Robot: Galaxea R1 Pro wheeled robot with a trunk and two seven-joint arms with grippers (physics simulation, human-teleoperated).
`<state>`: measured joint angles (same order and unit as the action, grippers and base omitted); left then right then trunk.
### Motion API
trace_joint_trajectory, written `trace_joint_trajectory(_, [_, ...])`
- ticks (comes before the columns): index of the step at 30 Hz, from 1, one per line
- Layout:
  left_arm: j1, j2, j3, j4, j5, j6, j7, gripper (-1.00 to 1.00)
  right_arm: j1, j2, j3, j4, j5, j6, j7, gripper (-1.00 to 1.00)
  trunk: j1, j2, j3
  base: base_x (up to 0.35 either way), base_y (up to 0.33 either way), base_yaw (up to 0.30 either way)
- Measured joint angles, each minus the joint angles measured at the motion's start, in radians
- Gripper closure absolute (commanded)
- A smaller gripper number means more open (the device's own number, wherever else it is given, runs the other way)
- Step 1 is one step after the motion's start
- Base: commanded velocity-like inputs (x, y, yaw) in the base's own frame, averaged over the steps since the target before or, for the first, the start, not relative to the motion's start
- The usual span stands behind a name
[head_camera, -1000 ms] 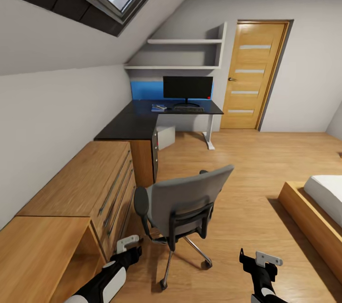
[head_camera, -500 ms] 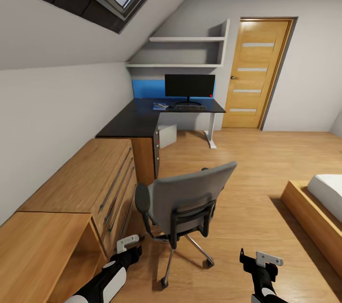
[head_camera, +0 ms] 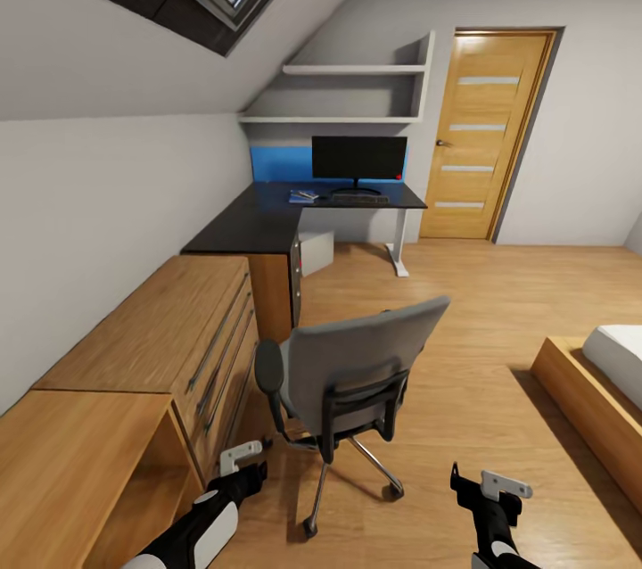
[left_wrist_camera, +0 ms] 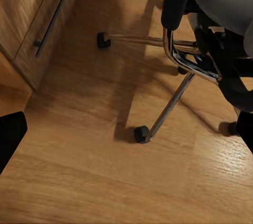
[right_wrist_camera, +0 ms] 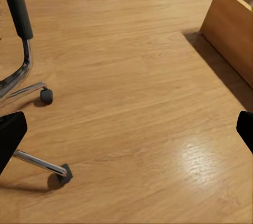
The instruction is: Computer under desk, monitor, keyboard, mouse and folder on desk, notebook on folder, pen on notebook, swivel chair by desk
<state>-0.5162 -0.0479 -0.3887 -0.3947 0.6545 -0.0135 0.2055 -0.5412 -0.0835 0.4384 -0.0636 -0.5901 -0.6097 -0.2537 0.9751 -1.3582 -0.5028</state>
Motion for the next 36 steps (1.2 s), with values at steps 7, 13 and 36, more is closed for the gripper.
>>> trace_joint_trajectory(7, [0.000, 0.000, 0.000, 0.000, 0.000, 0.001, 0.000, -1.00, 0.000, 0.001, 0.000, 0.000, 0.001, -0.010, 0.000, -1.00, 0.027, -0.049, -0.022, 0.000, 0.000, 0.000])
trace_joint_trajectory(13, [0.000, -0.002, -0.002, 0.000, 0.000, 0.001, 0.000, -1.00, 0.000, 0.001, 0.001, 0.000, 0.001, -0.009, 0.001, -1.00, 0.050, -0.091, -0.041, 0.000, 0.000, 0.000])
trace_joint_trajectory(36, [0.000, -0.013, -0.002, 0.000, 0.000, 0.001, 0.000, -1.00, 0.000, -0.001, -0.001, 0.000, 0.001, -0.009, 0.000, -1.00, 0.138, -0.252, -0.113, 0.000, 0.000, 0.000])
